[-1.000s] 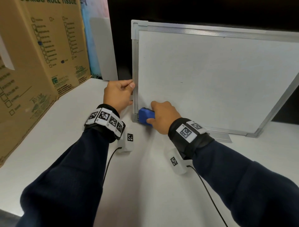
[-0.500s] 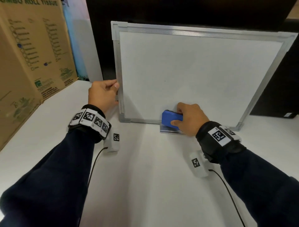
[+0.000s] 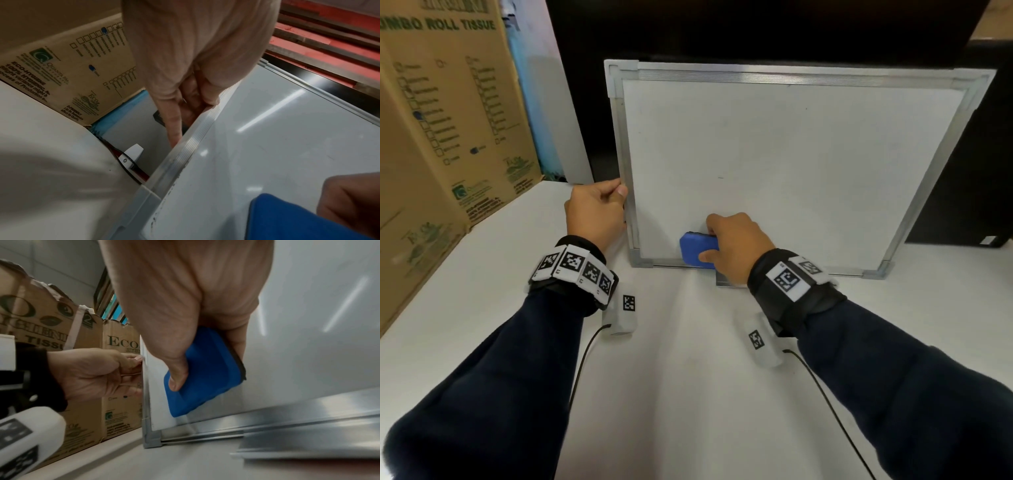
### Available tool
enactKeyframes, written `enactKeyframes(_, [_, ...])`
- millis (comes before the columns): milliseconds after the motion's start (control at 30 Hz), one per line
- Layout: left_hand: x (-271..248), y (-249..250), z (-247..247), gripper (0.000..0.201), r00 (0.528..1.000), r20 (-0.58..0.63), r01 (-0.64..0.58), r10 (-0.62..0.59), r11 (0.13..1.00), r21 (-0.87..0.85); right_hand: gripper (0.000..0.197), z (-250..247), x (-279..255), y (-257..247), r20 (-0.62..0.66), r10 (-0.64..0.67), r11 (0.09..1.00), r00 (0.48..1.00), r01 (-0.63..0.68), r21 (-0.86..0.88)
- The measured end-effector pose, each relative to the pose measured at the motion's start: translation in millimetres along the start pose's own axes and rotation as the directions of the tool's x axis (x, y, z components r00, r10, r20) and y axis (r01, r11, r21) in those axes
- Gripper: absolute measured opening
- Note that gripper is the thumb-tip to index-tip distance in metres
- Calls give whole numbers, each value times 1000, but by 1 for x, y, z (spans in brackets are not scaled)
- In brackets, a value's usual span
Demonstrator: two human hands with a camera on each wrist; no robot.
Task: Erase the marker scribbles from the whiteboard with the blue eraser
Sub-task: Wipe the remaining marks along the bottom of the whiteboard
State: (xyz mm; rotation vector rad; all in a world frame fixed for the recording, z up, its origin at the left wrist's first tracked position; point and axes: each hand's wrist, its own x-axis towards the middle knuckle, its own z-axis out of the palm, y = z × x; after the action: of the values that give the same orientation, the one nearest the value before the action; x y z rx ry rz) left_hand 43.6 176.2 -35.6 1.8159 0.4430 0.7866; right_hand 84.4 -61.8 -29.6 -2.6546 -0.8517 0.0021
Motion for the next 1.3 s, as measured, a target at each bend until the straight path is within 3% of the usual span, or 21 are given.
enactKeyframes(167, [3, -2, 1, 29, 1000, 7, -9, 8, 1000, 18, 28, -1, 6, -9, -57, -21, 999, 998, 23, 32])
enactKeyframes(533, [3, -2, 5, 26, 998, -36, -41, 44, 996, 81, 25, -40, -31, 66, -252, 92, 994, 963, -72, 86])
enactKeyframes(967, [5, -5, 6, 29, 997, -54, -44, 51, 991, 123, 29, -27, 10, -13, -208, -47, 997, 977, 58, 44])
enactKeyframes(1133, [4, -4, 7, 30, 997, -69, -34, 44, 989, 142, 29, -39, -16, 36, -262, 53, 995, 964, -27, 100])
enactKeyframes(1300, [-4, 4, 12, 28, 991, -92, -76, 96, 976, 206, 31, -56, -55, 106, -361, 177, 980, 916, -130, 151])
